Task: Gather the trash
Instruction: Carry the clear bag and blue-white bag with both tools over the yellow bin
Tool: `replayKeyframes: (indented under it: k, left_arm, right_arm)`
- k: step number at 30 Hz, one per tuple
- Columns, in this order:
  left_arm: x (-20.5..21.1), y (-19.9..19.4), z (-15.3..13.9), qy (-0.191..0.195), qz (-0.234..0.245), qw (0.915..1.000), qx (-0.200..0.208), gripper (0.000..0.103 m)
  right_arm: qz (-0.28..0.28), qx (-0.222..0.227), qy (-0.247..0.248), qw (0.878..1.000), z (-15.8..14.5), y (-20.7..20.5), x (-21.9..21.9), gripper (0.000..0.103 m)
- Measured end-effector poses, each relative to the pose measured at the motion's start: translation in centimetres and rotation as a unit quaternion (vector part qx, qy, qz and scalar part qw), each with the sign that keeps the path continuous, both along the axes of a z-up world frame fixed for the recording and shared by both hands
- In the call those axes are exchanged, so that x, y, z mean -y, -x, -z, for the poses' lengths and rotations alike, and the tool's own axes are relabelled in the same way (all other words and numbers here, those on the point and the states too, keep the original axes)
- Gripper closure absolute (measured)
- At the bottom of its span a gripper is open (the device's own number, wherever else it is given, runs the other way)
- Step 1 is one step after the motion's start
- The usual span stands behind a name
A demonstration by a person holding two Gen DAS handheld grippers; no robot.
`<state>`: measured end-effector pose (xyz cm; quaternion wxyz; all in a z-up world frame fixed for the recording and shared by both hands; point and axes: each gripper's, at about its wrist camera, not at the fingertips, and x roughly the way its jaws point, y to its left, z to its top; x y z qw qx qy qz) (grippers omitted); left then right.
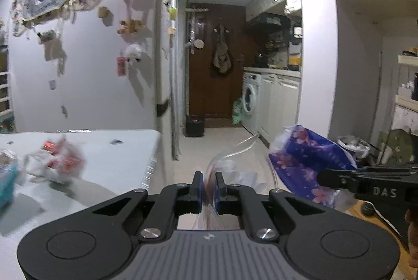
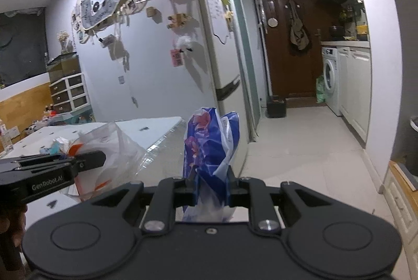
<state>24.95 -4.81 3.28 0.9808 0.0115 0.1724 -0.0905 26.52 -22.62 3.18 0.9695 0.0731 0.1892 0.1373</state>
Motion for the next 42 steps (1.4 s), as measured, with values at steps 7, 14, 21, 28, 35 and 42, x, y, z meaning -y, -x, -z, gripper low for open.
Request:
replayKeyframes:
  k: [7, 14, 21, 28, 35, 42]
  left_arm:
    - [3.6, -1.7, 3.6, 0.0, 0.018, 0.9987, -0.047, 0.094]
    - [6.1, -4.2, 7.2, 0.012, 0.027, 0.9952, -0.093, 0.094]
    - [8.3, -8.1, 11.7, 0.033, 0.039, 0.9881, -0.145, 0.094]
    - [8.9, -12.0, 18.1, 0.06, 0.034, 0.9745, -0.214, 0.094]
    - [7.1, -15.1, 25.1, 0.077, 0.006, 0.9556, -0.284, 0.094]
    - [4.3, -16.7, 31.6, 0.106, -0.026, 0.9305, -0.35, 0.094]
  right_arm:
    - [0.022, -0.034, 0.014, 0.999, 2.6, 0.0, 3.3, 0.084]
    - [0.036, -0.093, 0.02, 0.995, 6.4, -1.0, 6.6, 0.084]
    - [0.05, -0.164, 0.015, 0.985, 10.4, -3.8, 9.3, 0.084]
    - [0.05, -0.244, 0.034, 0.968, 15.3, -7.9, 9.8, 0.084]
    - [0.036, -0.304, 0.058, 0.95, 20.5, -11.4, 8.7, 0.084]
    - [0.015, -0.344, 0.103, 0.933, 26.0, -14.7, 6.8, 0.084]
